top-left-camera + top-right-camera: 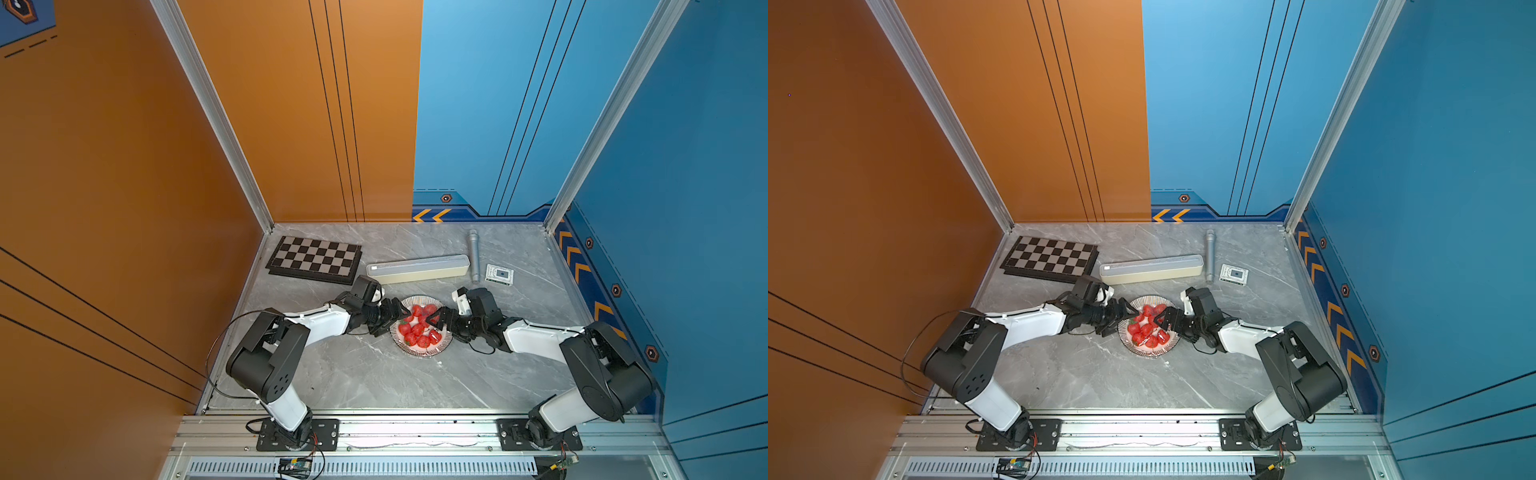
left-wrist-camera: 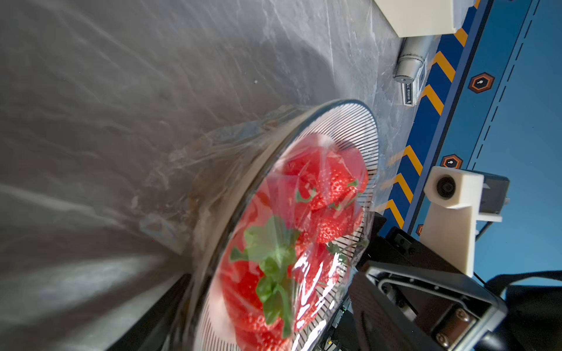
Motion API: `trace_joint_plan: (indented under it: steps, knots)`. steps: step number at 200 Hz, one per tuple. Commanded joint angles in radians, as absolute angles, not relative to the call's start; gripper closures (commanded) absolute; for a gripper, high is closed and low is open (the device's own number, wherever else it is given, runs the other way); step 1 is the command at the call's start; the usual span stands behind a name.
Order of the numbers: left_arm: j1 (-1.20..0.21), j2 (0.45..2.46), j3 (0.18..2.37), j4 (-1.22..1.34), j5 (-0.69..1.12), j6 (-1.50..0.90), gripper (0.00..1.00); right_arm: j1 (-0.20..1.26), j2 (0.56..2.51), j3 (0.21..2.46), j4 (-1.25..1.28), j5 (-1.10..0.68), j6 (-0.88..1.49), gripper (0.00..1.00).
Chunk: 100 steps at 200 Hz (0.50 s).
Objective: Wrap the plate with plastic wrap
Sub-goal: Cover the plate with plastic wrap.
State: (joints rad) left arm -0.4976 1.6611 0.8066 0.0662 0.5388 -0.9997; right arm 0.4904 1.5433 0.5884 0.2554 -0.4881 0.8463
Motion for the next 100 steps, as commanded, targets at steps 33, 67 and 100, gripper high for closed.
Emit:
trace_joint_plan:
  steps: [33, 67, 100]
  knots:
    - [-0.431, 1.501, 0.826, -0.197, 0.419, -0.819, 0.16, 0.488, 1.534, 0.612, 0.254, -0.448, 0.835, 0.09]
    - [-0.412, 1.396, 0.810, -0.248, 0.421, -0.843, 0.17, 0.484, 1.531, 0.612, 0.237, -0.442, 0.823, 0.09]
    - [-0.435, 1.427, 0.836, -0.200, 0.489, -0.880, 0.22, 0.481, 1.523, 0.613, 0.224, -0.439, 0.818, 0.09]
